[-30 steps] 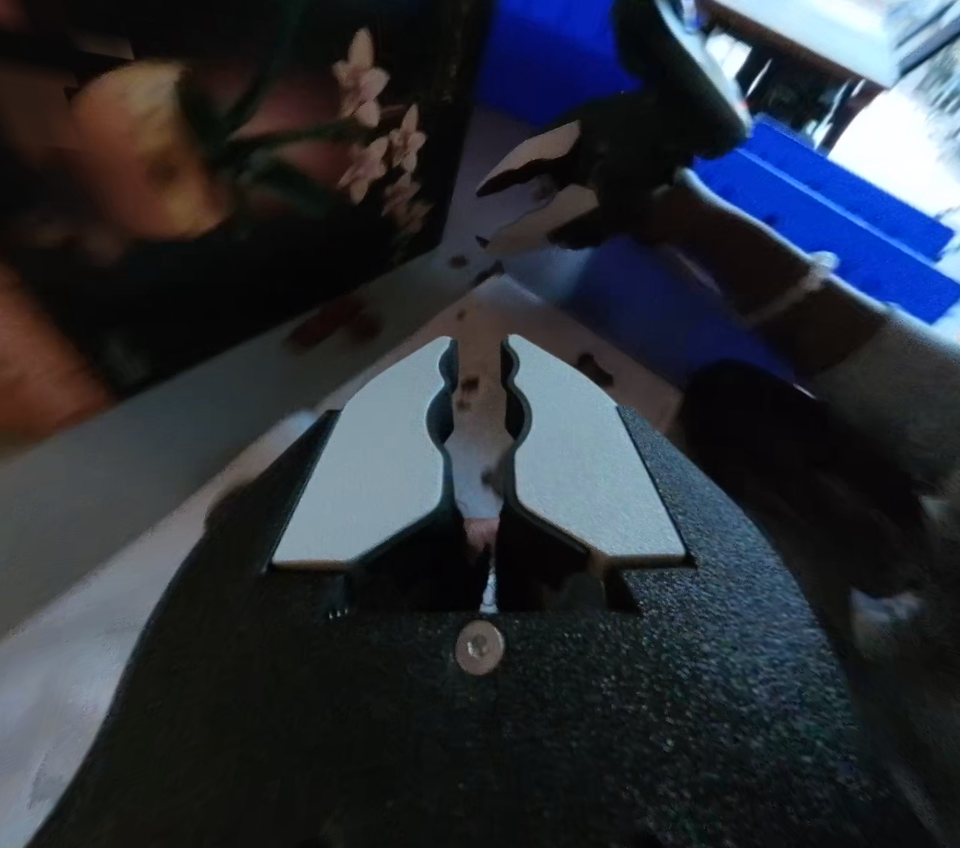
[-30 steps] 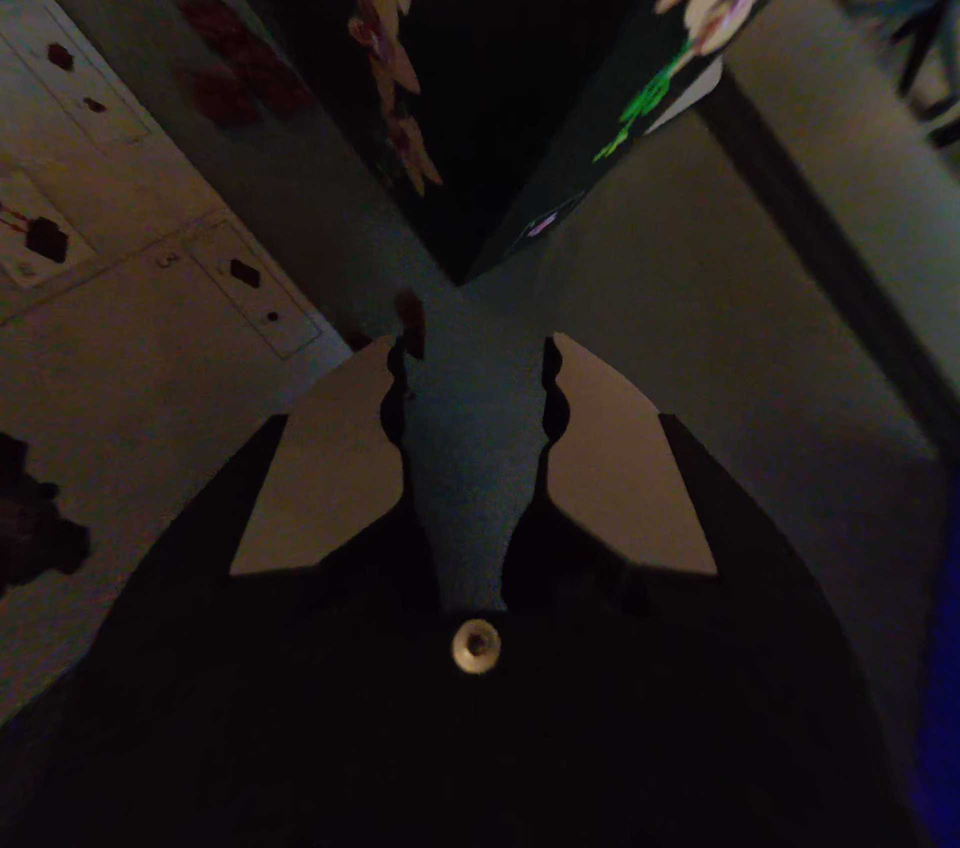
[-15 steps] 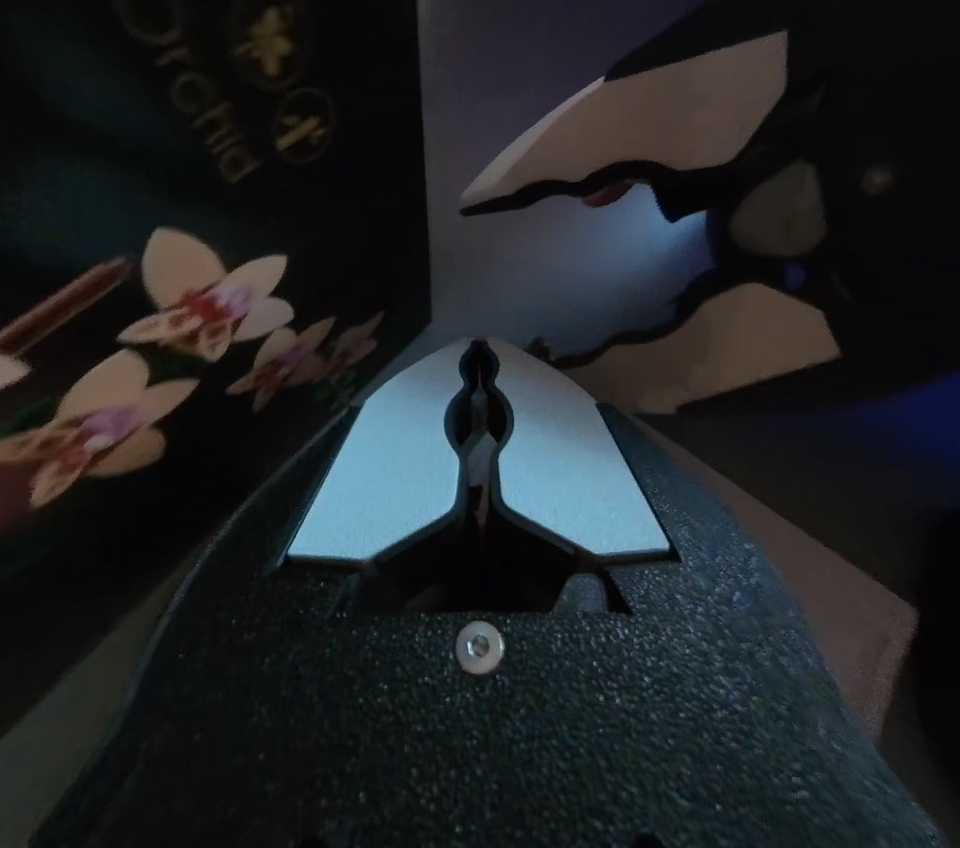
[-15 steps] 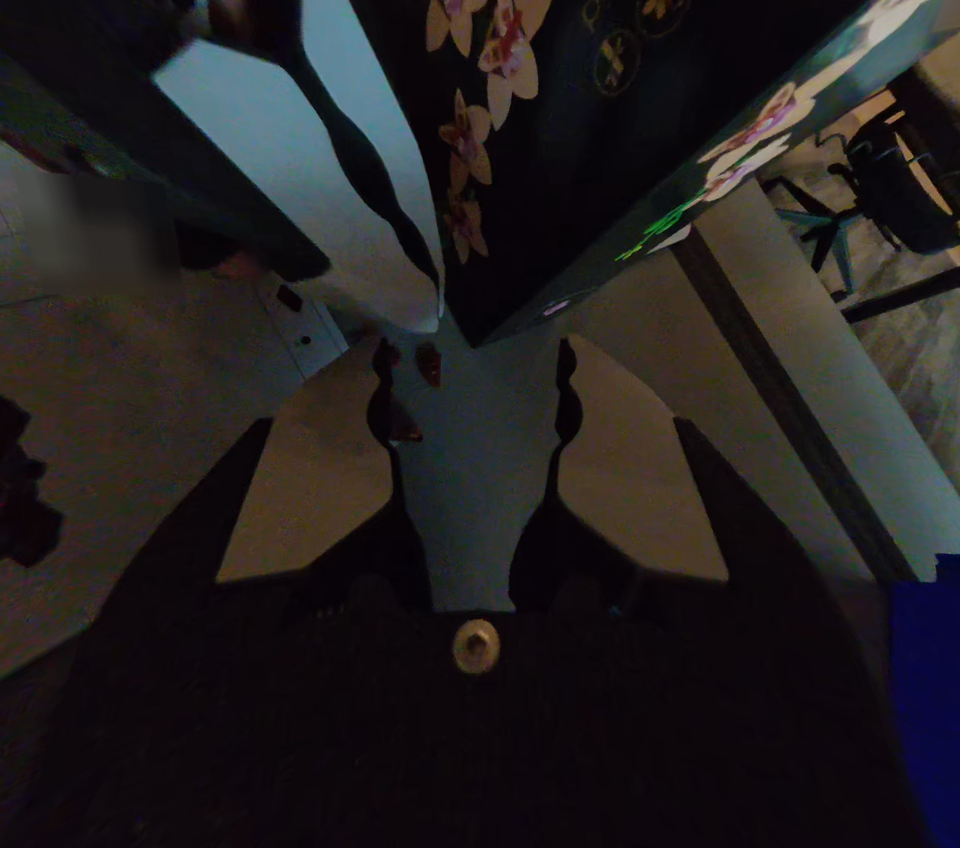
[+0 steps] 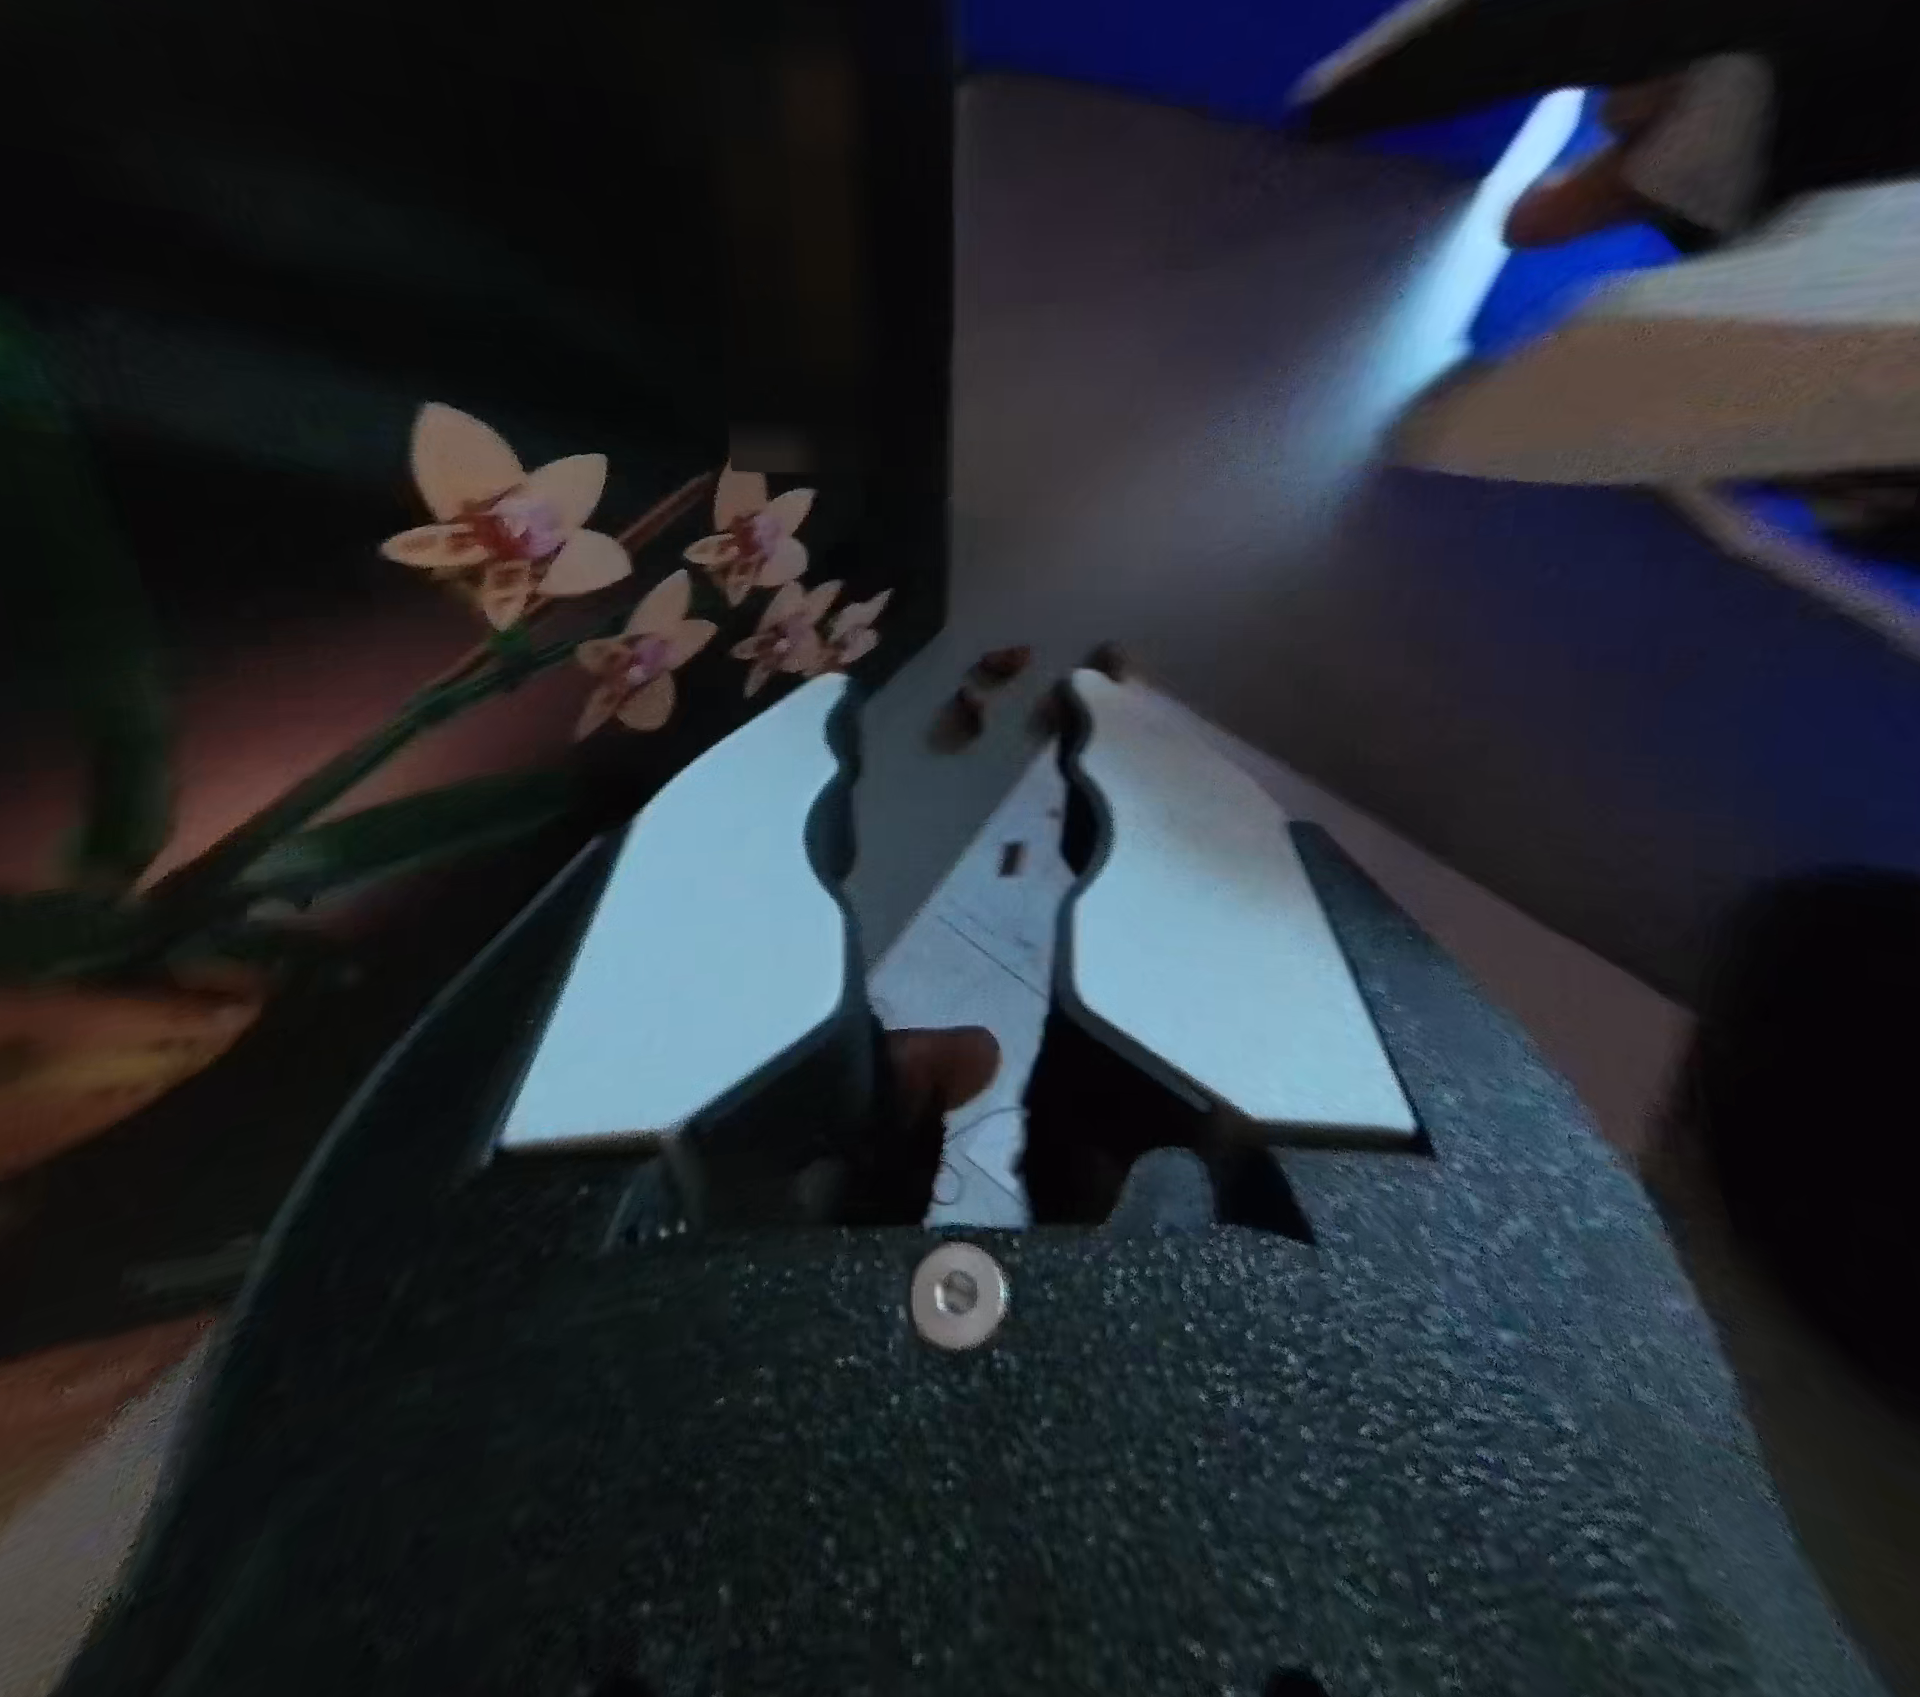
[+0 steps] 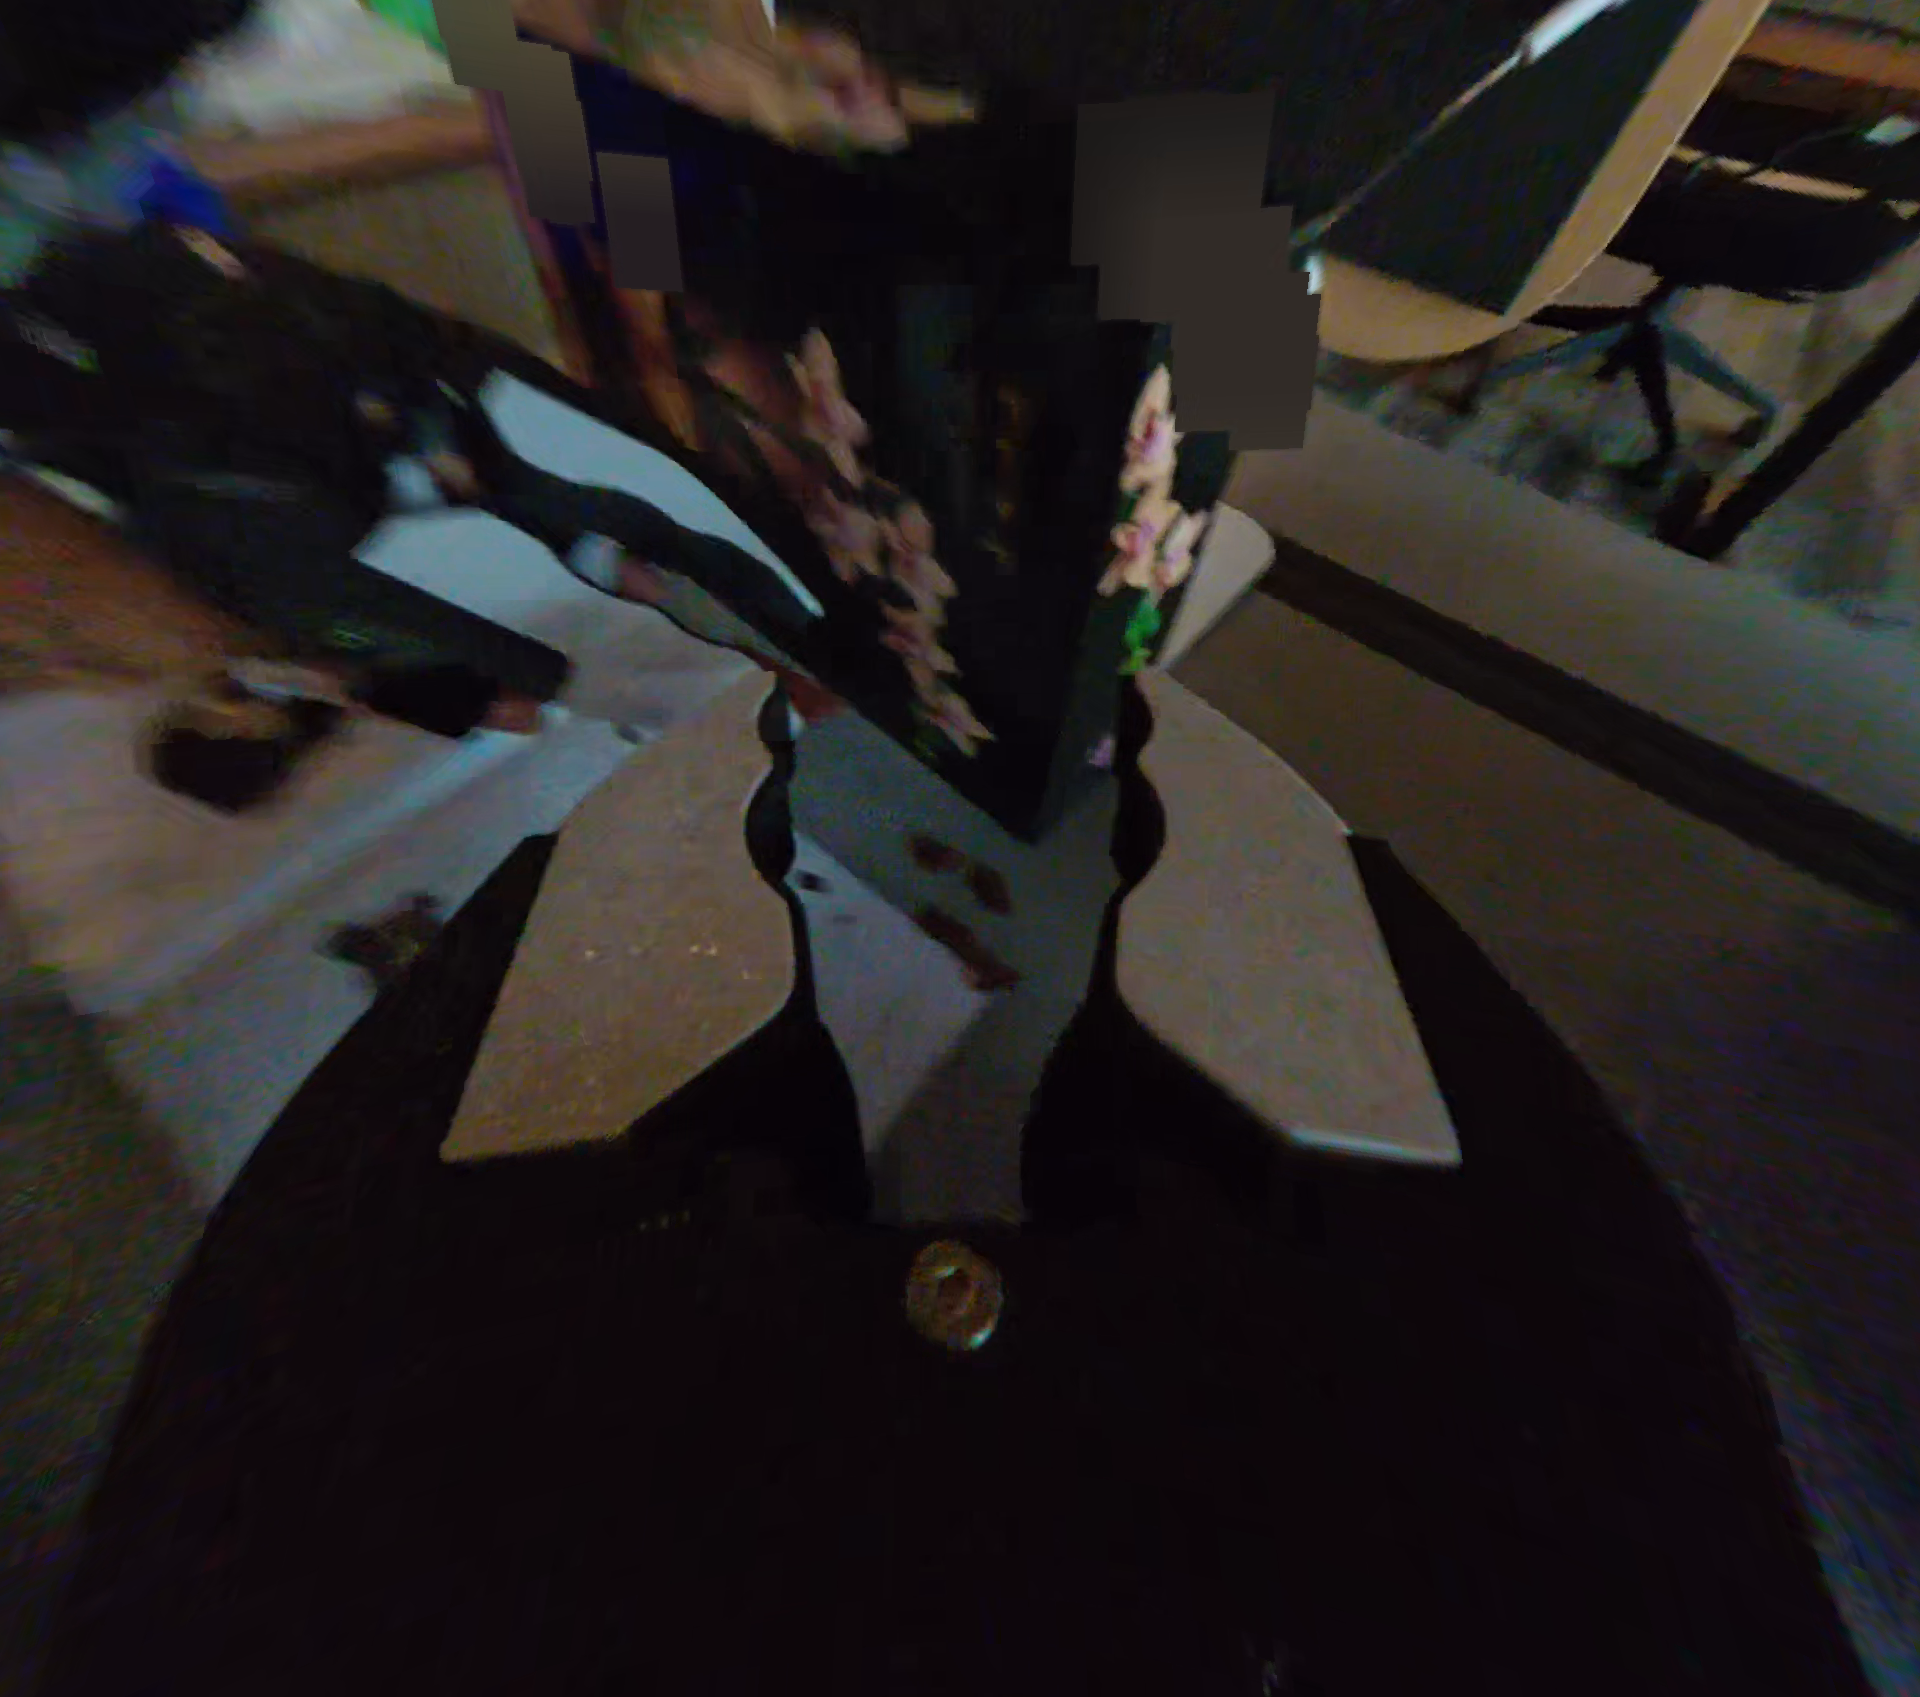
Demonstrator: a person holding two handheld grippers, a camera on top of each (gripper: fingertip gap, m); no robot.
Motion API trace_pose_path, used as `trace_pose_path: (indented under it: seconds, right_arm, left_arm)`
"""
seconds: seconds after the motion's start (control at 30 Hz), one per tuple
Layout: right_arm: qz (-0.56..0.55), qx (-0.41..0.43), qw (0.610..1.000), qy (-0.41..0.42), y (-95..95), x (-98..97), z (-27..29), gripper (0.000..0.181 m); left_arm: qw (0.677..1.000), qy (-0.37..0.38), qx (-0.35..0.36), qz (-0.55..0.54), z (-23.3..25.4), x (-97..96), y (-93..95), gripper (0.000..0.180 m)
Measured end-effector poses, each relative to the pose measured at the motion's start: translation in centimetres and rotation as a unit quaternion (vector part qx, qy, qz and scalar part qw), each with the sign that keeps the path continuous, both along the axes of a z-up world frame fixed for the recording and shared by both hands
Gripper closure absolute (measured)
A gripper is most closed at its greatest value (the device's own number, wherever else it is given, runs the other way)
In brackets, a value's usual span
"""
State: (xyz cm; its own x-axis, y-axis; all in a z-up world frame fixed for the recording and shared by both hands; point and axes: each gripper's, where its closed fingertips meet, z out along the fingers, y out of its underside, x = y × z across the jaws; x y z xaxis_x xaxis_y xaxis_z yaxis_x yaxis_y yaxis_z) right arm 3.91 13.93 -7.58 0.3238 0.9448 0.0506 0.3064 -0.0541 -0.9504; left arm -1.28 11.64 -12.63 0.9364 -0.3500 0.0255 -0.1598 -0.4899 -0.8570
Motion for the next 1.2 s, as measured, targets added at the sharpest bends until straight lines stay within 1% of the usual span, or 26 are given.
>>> trace_pose_path:
  seconds: [0.03, 0.07, 0.13, 0.2, 0.23, 0.3, 0.4, 0.43, 0.47, 0.5, 0.53, 0.57, 0.63, 0.73, 0.8, 0.87, 0.93, 1.0, 1.03, 1.1, 1.2]
  right_arm:
    - [0.006, -0.032, 0.999, 0.032, -1.6, 0.6, 1.2, 0.115]
    - [0.019, -0.060, 0.996, 0.060, -3.4, 1.6, 2.4, 0.112]
    - [0.041, -0.089, 0.989, 0.106, -6.4, 5.0, 4.9, 0.106]
    - [0.031, -0.078, 0.990, 0.115, -7.9, 10.3, 6.8, 0.111]
    - [-0.001, -0.062, 0.993, 0.105, -7.7, 13.6, 7.2, 0.116]
    - [-0.095, -0.026, 0.993, 0.070, -6.1, 20.9, 7.1, 0.127]
    - [-0.223, -0.031, 0.974, -0.015, -3.8, 31.1, 3.9, 0.145]
    - [-0.245, -0.045, 0.968, -0.039, -3.5, 33.5, 2.6, 0.155]
    - [-0.258, -0.058, 0.963, -0.059, -3.5, 35.2, 1.3, 0.162]
    - [-0.261, -0.061, 0.960, -0.078, -3.6, 36.3, 0.2, 0.171]
    - [-0.263, -0.057, 0.958, -0.097, -3.7, 37.1, -0.9, 0.173]
    - [-0.271, -0.049, 0.955, -0.115, -3.5, 37.8, -1.7, 0.175]
    - [-0.280, -0.043, 0.950, -0.134, -3.2, 38.7, -3.0, 0.176]
    - [-0.233, -0.080, 0.959, -0.140, -3.4, 37.2, -4.6, 0.175]
    - [-0.215, -0.088, 0.957, -0.173, -3.3, 36.8, -5.7, 0.174]
    - [-0.219, -0.098, 0.944, -0.226, -2.8, 37.4, -6.8, 0.172]
    - [-0.250, -0.094, 0.928, -0.259, -2.1, 38.6, -6.9, 0.172]
    - [-0.270, -0.097, 0.921, -0.264, -2.0, 39.2, -6.5, 0.173]
    - [-0.264, -0.103, 0.925, -0.253, -2.2, 38.9, -6.3, 0.173]
    - [-0.212, -0.125, 0.945, -0.214, -2.2, 36.9, -6.4, 0.173]
    - [-0.071, -0.131, 0.970, -0.192, -4.1, 32.3, -6.8, 0.165]
  left_arm:
    - [1.000, -0.014, -0.002, -0.009, 0.5, 0.3, -0.6, 0.138]
    - [0.999, -0.027, -0.004, -0.017, 0.9, 0.6, -1.2, 0.129]
    - [0.998, -0.046, -0.007, -0.036, 1.7, 1.1, -2.7, 0.106]
    - [0.998, -0.054, -0.004, -0.041, 2.4, 1.2, -4.1, 0.091]
    - [0.998, -0.053, 0.001, -0.037, 2.7, 1.1, -4.5, 0.087]
    - [0.998, -0.052, 0.007, -0.028, 3.1, 0.9, -5.1, 0.083]
    - [0.999, -0.042, 0.009, -0.018, 3.2, 0.9, -5.8, 0.084]
    - [0.999, -0.037, 0.010, -0.013, 3.2, 1.0, -5.8, 0.085]
    - [0.999, -0.033, 0.013, -0.006, 3.2, 0.7, -6.0, 0.089]
    - [0.999, -0.030, 0.019, 0.001, 3.3, 0.8, -6.0, 0.098]
    - [0.999, -0.029, 0.025, 0.008, 3.4, 0.9, -6.0, 0.105]
    - [0.999, -0.032, 0.029, 0.017, 3.4, 1.0, -5.9, 0.112]
    - [0.999, -0.039, 0.030, 0.022, 3.4, 1.4, -5.9, 0.117]
    - [0.999, -0.032, 0.015, 0.029, 2.7, 2.0, -5.8, 0.109]
    - [0.999, -0.024, 0.010, 0.032, 2.4, 2.2, -5.9, 0.107]
    - [0.999, -0.017, 0.007, 0.032, 2.2, 2.4, -6.1, 0.108]
    - [0.999, -0.008, 0.001, 0.038, 1.9, 2.3, -6.3, 0.111]
    - [0.999, -0.004, -0.001, 0.048, 1.7, 2.0, -6.4, 0.111]
    - [0.999, -0.006, -0.002, 0.049, 1.7, 1.9, -6.4, 0.111]
    - [0.998, -0.011, -0.001, 0.055, 1.7, 1.7, -6.4, 0.111]
    - [0.998, -0.010, -0.004, 0.056, 1.8, 1.5, -6.3, 0.111]
